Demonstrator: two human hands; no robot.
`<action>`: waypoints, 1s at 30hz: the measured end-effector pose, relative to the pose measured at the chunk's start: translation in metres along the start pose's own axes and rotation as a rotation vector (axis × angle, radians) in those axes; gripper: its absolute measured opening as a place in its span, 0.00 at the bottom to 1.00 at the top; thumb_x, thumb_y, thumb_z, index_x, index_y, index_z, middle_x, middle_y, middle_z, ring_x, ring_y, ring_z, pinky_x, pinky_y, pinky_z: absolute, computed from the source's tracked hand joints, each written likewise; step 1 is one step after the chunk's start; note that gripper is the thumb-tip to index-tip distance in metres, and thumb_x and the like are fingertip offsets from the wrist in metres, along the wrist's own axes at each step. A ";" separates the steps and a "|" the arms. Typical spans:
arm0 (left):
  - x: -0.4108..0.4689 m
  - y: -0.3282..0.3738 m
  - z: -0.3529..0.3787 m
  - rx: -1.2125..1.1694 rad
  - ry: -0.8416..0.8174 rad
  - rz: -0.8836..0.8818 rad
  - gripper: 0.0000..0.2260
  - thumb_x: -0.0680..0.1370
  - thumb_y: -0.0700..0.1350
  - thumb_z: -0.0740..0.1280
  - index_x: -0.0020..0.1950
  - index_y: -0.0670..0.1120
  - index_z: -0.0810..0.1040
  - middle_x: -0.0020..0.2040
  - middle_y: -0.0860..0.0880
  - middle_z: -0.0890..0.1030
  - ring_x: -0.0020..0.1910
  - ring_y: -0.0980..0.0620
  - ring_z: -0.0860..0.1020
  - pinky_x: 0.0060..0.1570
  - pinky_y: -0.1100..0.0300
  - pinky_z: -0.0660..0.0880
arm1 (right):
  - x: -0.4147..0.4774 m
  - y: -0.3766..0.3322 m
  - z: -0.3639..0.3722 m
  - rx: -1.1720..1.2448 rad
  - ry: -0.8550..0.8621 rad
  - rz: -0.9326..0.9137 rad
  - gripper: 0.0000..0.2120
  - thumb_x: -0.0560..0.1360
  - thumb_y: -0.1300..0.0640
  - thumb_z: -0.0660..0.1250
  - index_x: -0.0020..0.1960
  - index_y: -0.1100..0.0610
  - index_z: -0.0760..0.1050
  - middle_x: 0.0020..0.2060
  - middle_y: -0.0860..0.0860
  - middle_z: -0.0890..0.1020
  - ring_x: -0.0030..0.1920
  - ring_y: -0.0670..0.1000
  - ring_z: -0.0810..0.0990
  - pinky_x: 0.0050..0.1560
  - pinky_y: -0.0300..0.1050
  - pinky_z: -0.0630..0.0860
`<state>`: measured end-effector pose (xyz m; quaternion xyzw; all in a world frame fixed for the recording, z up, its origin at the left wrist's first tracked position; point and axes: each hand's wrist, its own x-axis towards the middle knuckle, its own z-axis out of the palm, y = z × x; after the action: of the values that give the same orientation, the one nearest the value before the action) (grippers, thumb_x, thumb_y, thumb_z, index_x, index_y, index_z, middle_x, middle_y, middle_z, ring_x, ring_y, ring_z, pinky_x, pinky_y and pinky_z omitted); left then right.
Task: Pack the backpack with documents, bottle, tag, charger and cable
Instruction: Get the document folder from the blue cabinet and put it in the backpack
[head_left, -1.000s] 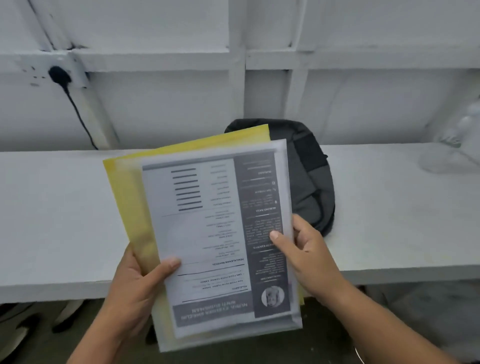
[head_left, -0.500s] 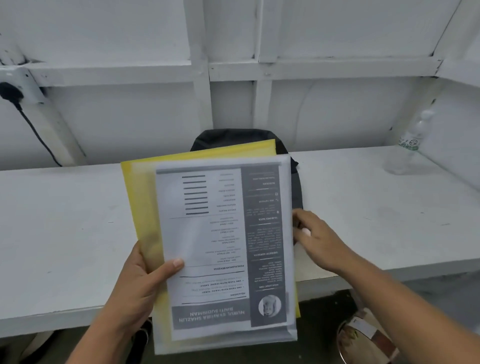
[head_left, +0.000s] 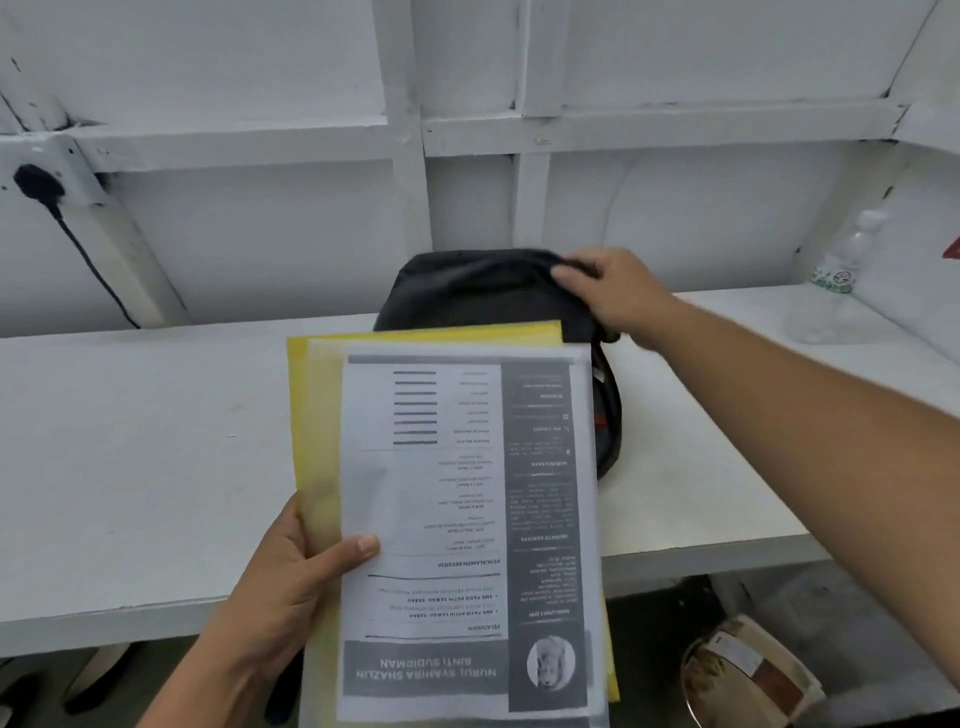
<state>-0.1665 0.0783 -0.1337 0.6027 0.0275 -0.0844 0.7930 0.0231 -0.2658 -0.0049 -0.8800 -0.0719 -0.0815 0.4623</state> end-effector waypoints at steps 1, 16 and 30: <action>0.001 0.000 0.004 0.010 -0.021 -0.033 0.26 0.63 0.41 0.82 0.59 0.53 0.82 0.60 0.41 0.85 0.55 0.38 0.85 0.46 0.51 0.84 | 0.013 -0.010 -0.008 0.025 0.027 0.012 0.09 0.81 0.51 0.67 0.51 0.55 0.83 0.42 0.49 0.83 0.42 0.45 0.80 0.43 0.41 0.75; 0.114 0.037 0.066 0.377 0.111 -0.565 0.15 0.75 0.36 0.76 0.60 0.34 0.81 0.52 0.36 0.87 0.51 0.38 0.86 0.56 0.43 0.81 | 0.015 -0.027 -0.019 0.006 -0.031 -0.105 0.10 0.81 0.52 0.67 0.55 0.56 0.83 0.52 0.59 0.85 0.53 0.57 0.84 0.62 0.58 0.78; 0.153 0.002 0.097 1.581 0.314 0.031 0.30 0.78 0.60 0.68 0.72 0.41 0.70 0.72 0.40 0.70 0.69 0.38 0.69 0.64 0.43 0.70 | -0.008 -0.012 -0.021 -0.025 -0.090 -0.163 0.08 0.81 0.52 0.67 0.54 0.54 0.83 0.49 0.54 0.86 0.47 0.46 0.81 0.58 0.50 0.78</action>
<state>-0.0209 -0.0299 -0.1273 0.9907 0.0623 0.0176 0.1199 0.0112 -0.2768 0.0152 -0.8797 -0.1628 -0.0800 0.4396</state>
